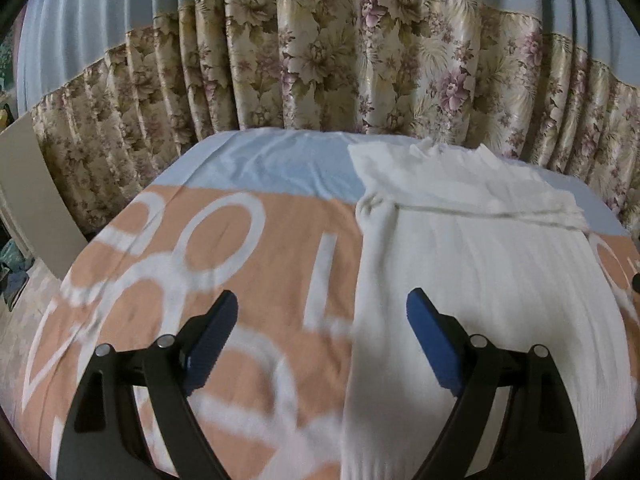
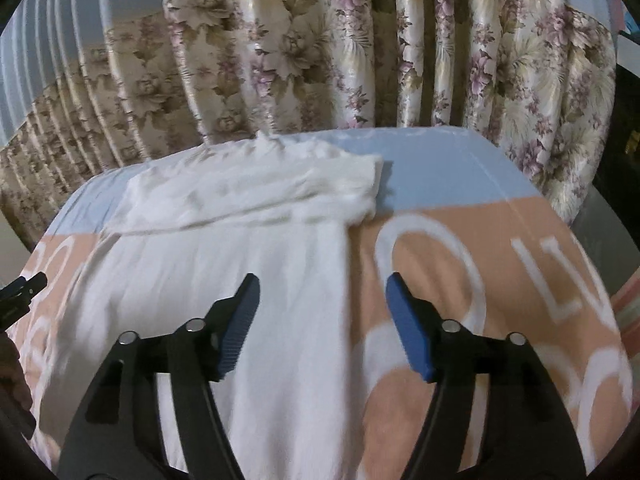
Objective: Fold small clothes
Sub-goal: 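Move both grippers to the sweater's ribbed hem and close on it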
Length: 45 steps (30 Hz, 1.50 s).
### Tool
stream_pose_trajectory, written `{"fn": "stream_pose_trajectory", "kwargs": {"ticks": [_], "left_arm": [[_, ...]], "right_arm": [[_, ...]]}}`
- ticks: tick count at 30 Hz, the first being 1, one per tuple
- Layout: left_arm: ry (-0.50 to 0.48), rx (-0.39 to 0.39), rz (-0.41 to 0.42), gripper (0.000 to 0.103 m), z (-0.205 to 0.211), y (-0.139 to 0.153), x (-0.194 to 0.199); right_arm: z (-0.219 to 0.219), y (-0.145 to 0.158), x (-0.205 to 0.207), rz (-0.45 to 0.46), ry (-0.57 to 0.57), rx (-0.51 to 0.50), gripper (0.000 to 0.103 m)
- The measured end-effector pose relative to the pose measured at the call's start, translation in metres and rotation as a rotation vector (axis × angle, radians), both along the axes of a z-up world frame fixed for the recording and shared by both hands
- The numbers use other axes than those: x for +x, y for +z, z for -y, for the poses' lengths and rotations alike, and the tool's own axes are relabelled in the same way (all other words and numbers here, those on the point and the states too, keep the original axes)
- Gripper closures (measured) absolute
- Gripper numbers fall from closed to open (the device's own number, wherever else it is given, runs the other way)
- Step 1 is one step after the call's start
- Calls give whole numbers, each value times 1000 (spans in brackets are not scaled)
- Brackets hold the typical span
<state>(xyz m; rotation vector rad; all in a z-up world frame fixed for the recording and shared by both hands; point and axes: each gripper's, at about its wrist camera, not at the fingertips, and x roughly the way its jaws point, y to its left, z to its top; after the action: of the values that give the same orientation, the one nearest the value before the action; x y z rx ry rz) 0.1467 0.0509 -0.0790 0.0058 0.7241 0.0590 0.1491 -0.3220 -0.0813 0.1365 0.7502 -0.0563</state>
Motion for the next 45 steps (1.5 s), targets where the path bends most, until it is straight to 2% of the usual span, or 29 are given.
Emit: {"fn": "stream_pose_trajectory", "kwargs": {"ticks": [6, 14, 26, 33, 36, 38, 39, 41, 43, 45], "left_arm": [[4, 18, -6, 16, -2, -7, -48], [25, 12, -47, 16, -3, -27, -77], [24, 20, -67, 16, -1, -41, -88], [8, 16, -88, 16, -1, -44, -89], [13, -1, -98, 16, -4, -45, -88], [16, -13, -106, 16, -6, -45, -89], [15, -17, -110, 16, -6, -46, -89], [11, -25, -113, 16, -6, -46, -90], [2, -33, -121, 16, -5, -46, -92], [-7, -47, -127, 16, -5, -47, -93]], "right_arm": [[-26, -12, -49, -21, 46, -36, 34], [-27, -18, -90, -48, 27, -61, 33], [-17, -63, -124, -152, 10, 11, 33], [-18, -68, -126, -172, 15, 23, 35], [-24, -68, -129, -165, 31, 5, 47], [-28, -67, -130, -153, 58, 21, 67], [-30, -67, -131, -150, 61, 21, 71], [-36, -67, -132, -145, 75, 7, 85], [-40, -67, -132, -139, 86, 11, 90], [-41, -66, -133, -130, 88, 10, 91]]}}
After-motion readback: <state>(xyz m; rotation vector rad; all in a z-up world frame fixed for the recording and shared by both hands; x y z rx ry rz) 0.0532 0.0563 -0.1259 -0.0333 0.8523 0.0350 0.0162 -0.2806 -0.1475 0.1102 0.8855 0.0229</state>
